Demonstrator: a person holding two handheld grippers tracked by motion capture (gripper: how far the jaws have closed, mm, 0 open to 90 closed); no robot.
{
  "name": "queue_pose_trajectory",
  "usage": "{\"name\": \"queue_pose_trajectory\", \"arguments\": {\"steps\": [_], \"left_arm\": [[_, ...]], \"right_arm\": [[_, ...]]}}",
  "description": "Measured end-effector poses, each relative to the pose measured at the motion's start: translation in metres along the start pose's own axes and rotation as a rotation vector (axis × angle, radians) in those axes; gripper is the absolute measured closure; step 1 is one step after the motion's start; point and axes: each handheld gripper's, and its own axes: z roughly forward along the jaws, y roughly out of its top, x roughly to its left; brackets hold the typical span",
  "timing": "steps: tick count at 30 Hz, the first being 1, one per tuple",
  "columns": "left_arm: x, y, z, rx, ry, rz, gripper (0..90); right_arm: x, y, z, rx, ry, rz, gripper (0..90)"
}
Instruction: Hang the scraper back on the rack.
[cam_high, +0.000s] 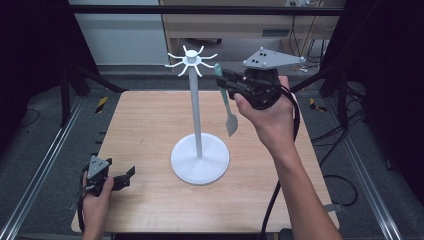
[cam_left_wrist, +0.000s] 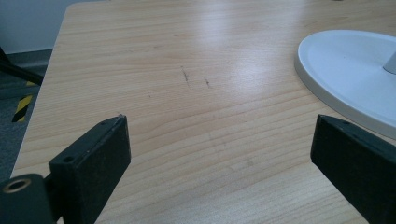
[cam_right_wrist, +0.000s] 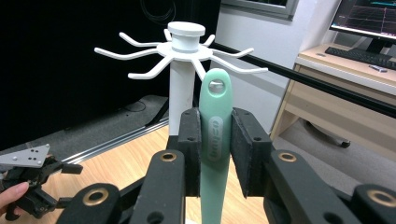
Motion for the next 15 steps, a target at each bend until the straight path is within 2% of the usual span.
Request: {"name": "queue_pose_trajectory", "arguments": {"steps": [15], "left_arm": [[-0.0007, 0.0001, 0.0003, 0.001, -0.002, 0.0, 4.4]], "right_arm": [[-0.0028, 0.0003, 0.0037, 0.019, 0.008, 0.006, 74.6]]}}
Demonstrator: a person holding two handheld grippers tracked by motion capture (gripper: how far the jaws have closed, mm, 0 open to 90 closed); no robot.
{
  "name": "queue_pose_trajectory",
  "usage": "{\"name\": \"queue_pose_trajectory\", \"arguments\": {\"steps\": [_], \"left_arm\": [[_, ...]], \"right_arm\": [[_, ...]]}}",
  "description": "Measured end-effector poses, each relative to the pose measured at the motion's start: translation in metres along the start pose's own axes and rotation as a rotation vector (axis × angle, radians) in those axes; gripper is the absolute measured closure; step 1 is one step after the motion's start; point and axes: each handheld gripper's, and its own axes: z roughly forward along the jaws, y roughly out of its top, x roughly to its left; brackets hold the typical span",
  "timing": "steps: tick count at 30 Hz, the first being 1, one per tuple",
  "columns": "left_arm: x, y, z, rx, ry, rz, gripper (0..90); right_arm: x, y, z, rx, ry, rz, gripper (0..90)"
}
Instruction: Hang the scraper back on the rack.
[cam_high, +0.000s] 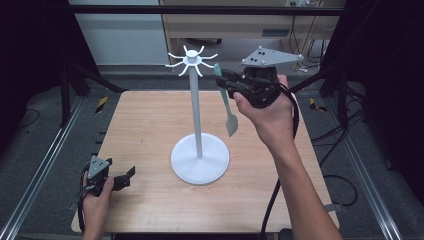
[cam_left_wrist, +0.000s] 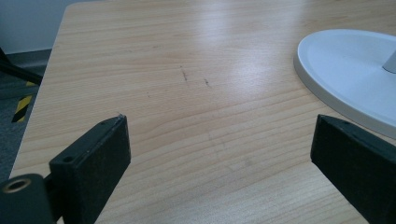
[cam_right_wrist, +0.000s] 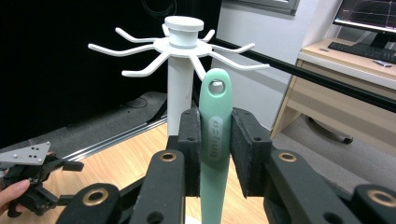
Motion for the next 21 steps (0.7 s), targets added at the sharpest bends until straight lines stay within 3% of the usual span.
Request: {"name": "queue_pose_trajectory", "arguments": {"steps": [21], "left_arm": [[0.0, 0.0, 0.0, 0.0, -0.001, 0.0, 4.4]], "right_arm": [[0.001, 0.002, 0.013, 0.01, 0.015, 0.004, 74.5]]}}
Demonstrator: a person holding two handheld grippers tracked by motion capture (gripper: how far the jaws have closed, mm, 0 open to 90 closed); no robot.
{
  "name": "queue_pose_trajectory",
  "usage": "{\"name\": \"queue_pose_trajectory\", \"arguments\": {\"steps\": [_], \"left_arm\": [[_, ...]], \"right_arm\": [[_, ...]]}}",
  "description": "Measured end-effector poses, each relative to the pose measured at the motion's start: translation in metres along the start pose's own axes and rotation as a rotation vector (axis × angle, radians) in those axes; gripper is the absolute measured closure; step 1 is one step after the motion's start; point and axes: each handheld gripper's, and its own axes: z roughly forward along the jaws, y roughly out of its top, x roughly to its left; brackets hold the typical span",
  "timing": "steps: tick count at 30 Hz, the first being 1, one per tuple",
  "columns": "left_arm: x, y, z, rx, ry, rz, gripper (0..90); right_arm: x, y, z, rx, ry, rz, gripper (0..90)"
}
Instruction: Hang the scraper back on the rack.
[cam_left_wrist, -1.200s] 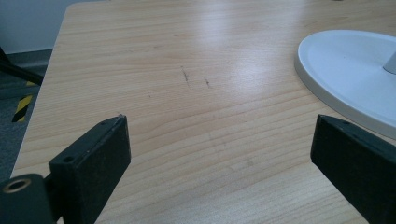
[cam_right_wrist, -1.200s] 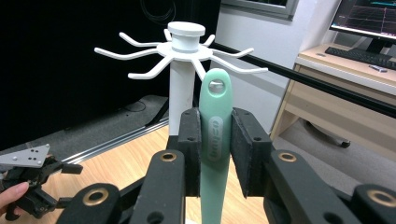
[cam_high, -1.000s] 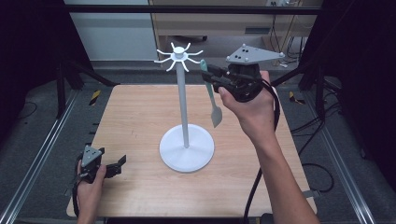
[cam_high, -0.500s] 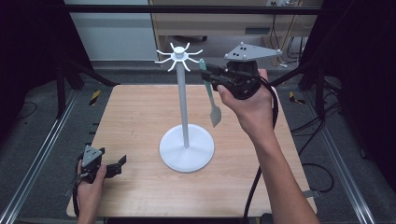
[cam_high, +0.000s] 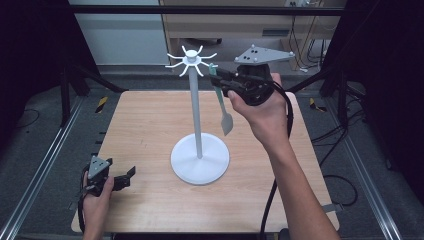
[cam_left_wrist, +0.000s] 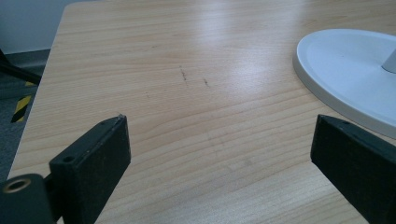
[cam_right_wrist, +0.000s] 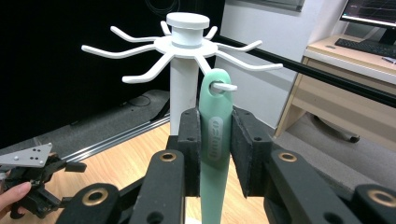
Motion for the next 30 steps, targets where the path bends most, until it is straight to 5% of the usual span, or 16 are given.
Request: {"name": "queue_pose_trajectory", "arguments": {"steps": [16, 30], "left_arm": [[0.0, 0.0, 0.001, 0.001, -0.002, -0.005, 4.4], [0.0, 0.0, 0.0, 0.003, -0.003, -0.004, 4.4]], "right_arm": [[0.0, -0.001, -0.002, 0.001, -0.008, 0.001, 73.9], [-0.005, -0.007, -0.016, -0.005, -0.033, 0.013, 62.8]]}}
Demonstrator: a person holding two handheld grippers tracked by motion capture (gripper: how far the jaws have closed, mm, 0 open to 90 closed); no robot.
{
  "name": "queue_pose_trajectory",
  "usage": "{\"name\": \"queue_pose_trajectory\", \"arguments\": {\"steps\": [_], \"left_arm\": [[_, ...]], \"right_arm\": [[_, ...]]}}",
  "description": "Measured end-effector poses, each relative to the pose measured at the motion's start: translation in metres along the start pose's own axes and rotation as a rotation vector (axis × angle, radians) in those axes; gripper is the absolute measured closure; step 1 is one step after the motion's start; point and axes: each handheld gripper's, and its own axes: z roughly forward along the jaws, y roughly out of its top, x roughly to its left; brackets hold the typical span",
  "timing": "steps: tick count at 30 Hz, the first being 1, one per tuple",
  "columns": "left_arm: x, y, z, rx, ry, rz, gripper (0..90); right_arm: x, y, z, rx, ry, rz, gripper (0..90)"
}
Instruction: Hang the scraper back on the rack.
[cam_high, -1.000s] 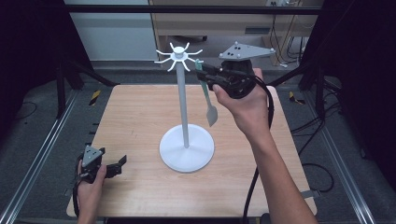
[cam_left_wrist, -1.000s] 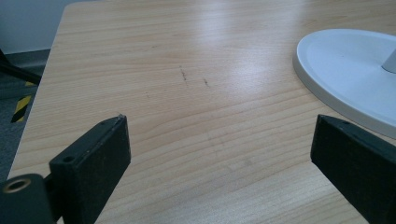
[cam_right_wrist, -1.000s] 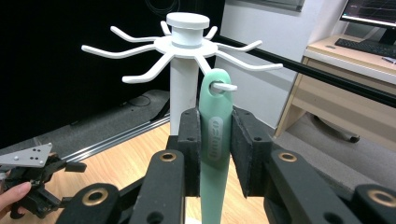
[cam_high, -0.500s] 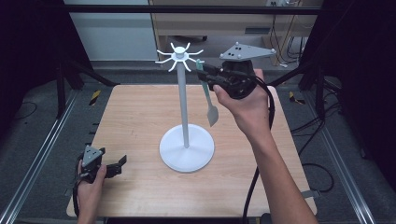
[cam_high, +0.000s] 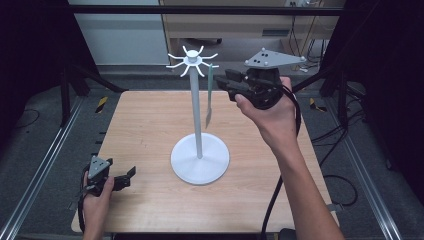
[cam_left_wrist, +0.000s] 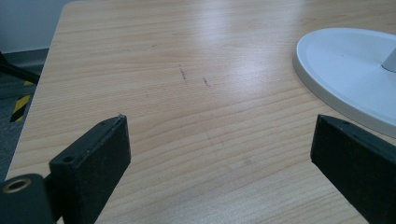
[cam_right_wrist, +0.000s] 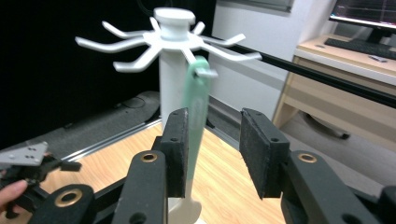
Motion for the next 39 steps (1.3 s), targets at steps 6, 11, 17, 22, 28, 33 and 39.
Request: {"name": "queue_pose_trajectory", "arguments": {"steps": [6, 11, 17, 22, 28, 33, 39], "left_arm": [[0.0, 0.0, 0.0, 0.0, 0.001, 0.0, 4.4], [-0.001, 0.0, 0.001, 0.001, -0.001, 0.001, 4.4], [0.0, 0.0, 0.001, 0.003, 0.001, 0.005, 4.4], [-0.001, 0.0, 0.001, 0.004, -0.002, 0.007, 4.3], [-0.001, -0.001, 0.001, 0.007, -0.003, 0.008, 4.3], [-0.001, -0.001, 0.001, 0.01, -0.002, 0.01, 4.3], [-0.001, -0.001, 0.001, 0.008, -0.002, 0.005, 4.3]], "right_arm": [[-0.012, -0.018, -0.011, 0.023, -0.041, 0.026, 60.3], [-0.018, -0.026, -0.016, 0.03, -0.057, 0.039, 59.1], [-0.025, -0.038, -0.018, 0.039, -0.09, 0.054, 53.8], [-0.031, -0.049, -0.018, 0.052, -0.147, 0.066, 44.0], [-0.038, -0.064, -0.017, 0.062, -0.221, 0.088, 31.9], [-0.044, -0.074, -0.017, 0.071, -0.272, 0.106, 23.1], [-0.05, -0.089, -0.017, 0.099, -0.32, 0.115, 17.1]]}}
